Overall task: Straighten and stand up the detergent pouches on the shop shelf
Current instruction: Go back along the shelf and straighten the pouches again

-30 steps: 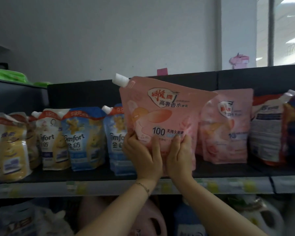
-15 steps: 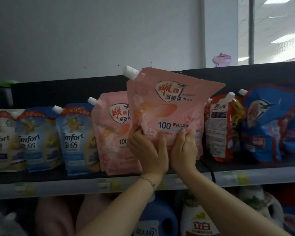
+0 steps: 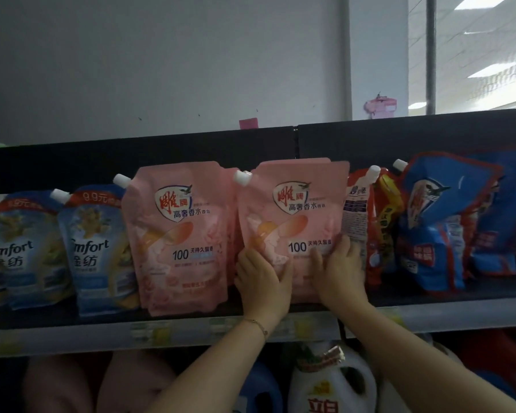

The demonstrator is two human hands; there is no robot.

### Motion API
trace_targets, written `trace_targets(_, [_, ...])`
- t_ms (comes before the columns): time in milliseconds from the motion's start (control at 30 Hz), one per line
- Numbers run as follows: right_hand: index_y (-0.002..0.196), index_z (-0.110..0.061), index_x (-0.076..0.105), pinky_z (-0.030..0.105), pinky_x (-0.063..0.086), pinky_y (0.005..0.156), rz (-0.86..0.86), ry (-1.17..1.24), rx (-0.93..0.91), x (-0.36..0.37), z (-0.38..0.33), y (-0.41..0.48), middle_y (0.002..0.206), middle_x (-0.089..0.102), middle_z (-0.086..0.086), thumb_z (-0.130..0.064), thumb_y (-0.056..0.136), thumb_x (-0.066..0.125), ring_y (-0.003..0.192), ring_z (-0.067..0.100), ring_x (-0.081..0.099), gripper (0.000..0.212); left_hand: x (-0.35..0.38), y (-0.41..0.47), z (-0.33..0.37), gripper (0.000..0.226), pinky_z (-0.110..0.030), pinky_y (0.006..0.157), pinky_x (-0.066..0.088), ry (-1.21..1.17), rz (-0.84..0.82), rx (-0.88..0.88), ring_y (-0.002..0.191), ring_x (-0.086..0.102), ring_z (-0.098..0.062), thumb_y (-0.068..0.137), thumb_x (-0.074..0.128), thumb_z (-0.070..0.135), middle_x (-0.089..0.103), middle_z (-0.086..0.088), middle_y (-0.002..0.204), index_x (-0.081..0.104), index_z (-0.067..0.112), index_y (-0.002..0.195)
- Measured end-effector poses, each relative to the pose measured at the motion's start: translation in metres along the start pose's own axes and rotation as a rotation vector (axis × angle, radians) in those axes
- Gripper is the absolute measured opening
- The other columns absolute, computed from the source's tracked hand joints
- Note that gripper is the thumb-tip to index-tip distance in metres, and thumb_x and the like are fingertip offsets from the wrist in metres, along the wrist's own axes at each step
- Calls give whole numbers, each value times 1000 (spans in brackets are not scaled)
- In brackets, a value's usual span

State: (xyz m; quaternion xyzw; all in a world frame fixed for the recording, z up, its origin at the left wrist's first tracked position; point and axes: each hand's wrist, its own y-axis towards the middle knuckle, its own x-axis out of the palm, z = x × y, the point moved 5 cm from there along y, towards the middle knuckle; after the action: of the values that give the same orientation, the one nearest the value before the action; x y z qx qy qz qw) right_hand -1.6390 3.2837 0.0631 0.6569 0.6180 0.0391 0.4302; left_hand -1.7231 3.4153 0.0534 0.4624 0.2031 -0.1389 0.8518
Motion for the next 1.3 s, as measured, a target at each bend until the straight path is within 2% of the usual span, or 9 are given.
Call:
trace_targets(133, [141,-14,28,59,39,99,195,-218,-479,-8,-24,-6,147,21,17,-30,87,62,131,36,24,66,-16,7,5,69,-52,100,38,131,120,255,128,41,-33,84,40,66,41,-14,140,33,14,129])
trace_targets(233, [142,-15,35,54,34,104,133,-348,-761,4,-38,-6,151,23,15,-34,90,42,137,34,22,56,-10,17,14,76,-49,117,5,271,-119,433,148,-13,-25,90,26,57,-12,-9,161,-12,24,147])
trace_targets(333, [153,-14,15,43,7,119,27,-476,-810,14,-32,10,161,7,10,-41,99,28,148,26,4,61,-7,30,14,79,-38,114,-21,381,-238,529,135,-43,-13,97,20,54,-50,5,143,-40,23,137])
trace_targets(433, [154,-9,14,40,-4,120,-95,-573,-865,21,-21,24,162,9,12,-51,103,18,150,24,-3,66,-2,41,8,85,-38,113,-25,407,-224,634,138,-40,-16,96,25,61,-45,1,148,-33,21,144])
trace_targets(667, [154,-5,10,45,7,117,-152,-558,-939,36,-11,45,163,3,12,-73,93,16,150,25,-2,92,26,57,1,87,-51,116,-6,442,-160,696,146,-22,-30,90,3,71,-25,-13,158,-22,14,150])
trace_targets(767, [154,-3,11,50,6,117,-156,-547,-982,41,-10,50,163,0,13,-86,81,24,150,29,-2,112,33,63,0,103,-54,117,-9,453,-181,728,144,-28,-30,79,2,85,-30,-13,156,-27,13,147])
trace_targets(867, [154,-1,12,51,4,117,-146,-552,-1014,44,-10,52,163,0,14,-93,70,32,150,33,-3,126,39,65,-2,121,-57,114,-2,477,-157,758,147,-16,-35,72,12,94,-18,-18,159,-13,5,151])
trace_targets(1033, [153,-1,13,54,5,116,-123,-575,-1037,53,-8,56,162,4,16,-94,66,36,149,36,1,130,46,68,-6,128,-57,112,6,491,-82,804,148,-4,-38,69,18,95,-5,-21,160,-2,1,152])
trace_targets(1300, [153,-4,7,55,4,116,-79,-607,-1019,73,-3,71,161,1,15,-93,69,33,149,37,-1,125,66,83,-17,127,-56,113,3,545,-91,768,147,-13,-38,69,23,94,-12,-21,159,-12,3,151])
